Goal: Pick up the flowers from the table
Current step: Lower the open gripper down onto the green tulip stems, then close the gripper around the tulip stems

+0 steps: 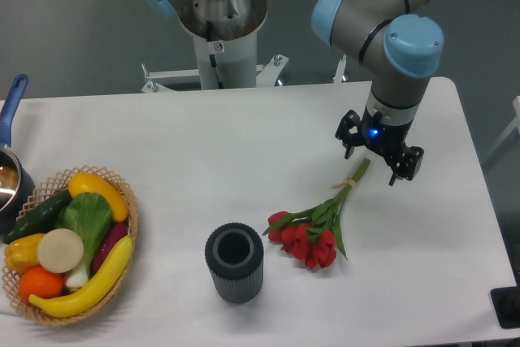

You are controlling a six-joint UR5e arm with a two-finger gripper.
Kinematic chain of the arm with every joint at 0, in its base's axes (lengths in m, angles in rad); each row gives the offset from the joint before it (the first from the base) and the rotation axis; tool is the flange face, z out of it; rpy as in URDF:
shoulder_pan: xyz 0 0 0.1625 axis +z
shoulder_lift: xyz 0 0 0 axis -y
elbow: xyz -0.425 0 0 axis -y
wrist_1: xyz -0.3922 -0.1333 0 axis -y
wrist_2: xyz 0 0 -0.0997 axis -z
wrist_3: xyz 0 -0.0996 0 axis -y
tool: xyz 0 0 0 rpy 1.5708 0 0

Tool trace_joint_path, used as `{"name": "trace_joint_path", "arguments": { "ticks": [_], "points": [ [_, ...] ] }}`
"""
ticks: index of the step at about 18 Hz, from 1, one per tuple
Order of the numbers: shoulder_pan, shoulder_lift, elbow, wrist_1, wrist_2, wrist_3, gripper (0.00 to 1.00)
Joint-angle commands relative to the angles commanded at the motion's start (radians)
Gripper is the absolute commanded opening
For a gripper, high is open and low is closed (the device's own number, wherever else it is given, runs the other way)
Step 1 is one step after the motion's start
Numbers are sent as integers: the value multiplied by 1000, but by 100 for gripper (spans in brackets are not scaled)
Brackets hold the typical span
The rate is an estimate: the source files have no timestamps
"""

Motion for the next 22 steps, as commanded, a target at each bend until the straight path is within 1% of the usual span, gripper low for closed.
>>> {"name": "trace_joint_path", "arguments": {
  "ticks": [5,9,11,13,14,18,22],
  "points": [
    [0,2,-5,-2,-2,-2,100],
    [0,2,-34,12,-3,-6,100],
    [-2,-3,-63,72,-3,-8,100],
    [-2,-14,-136,200,-3,-11,100],
    [-2,-14,-153,231,-3,-15,100],
    [-21,-38,-158,241,-2,-23,100],
    [-55,-89,-155,247,-3,-110,100]
  ]
}}
